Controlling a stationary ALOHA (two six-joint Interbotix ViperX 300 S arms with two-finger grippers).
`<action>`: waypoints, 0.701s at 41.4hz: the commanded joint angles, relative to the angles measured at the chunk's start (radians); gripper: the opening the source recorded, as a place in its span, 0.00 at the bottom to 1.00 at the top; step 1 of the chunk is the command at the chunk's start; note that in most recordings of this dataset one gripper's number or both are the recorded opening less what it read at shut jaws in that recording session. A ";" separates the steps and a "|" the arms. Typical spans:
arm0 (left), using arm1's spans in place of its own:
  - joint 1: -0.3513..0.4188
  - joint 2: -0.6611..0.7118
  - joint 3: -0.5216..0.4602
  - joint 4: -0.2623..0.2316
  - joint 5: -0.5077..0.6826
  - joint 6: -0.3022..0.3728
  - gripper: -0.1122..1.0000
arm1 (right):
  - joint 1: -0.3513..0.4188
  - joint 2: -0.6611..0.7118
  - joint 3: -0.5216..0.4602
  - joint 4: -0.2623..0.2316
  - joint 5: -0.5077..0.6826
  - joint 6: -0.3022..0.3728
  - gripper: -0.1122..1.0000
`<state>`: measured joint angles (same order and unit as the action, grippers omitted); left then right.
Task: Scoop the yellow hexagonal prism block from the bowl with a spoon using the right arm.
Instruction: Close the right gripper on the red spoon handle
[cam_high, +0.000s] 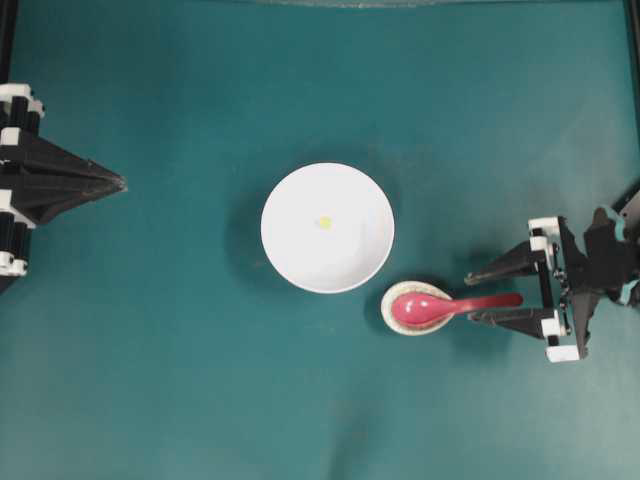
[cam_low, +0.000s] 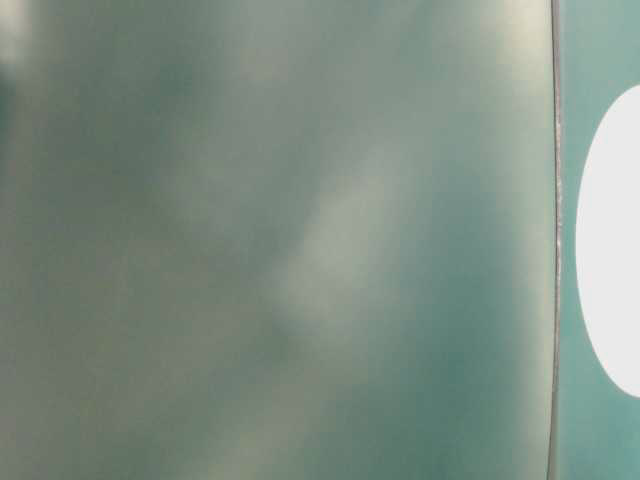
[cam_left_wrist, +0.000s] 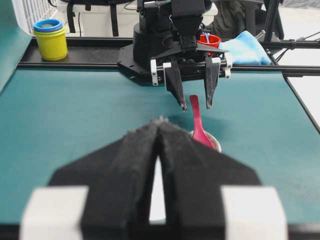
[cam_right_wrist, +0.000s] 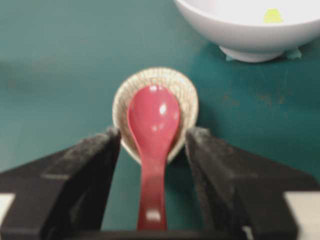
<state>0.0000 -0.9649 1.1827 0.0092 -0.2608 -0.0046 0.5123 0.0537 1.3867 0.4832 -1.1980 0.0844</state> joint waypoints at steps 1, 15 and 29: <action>-0.002 0.011 -0.026 0.002 -0.008 -0.002 0.10 | 0.005 0.008 -0.009 0.002 -0.012 -0.002 0.64; -0.002 0.017 -0.025 0.002 -0.008 0.000 0.10 | 0.006 0.035 -0.017 -0.014 -0.003 -0.005 0.64; -0.002 0.017 -0.025 0.003 -0.009 0.003 0.10 | 0.008 0.058 -0.034 -0.031 0.040 -0.008 0.64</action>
<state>0.0000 -0.9572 1.1827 0.0092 -0.2623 -0.0046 0.5154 0.1166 1.3622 0.4556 -1.1612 0.0782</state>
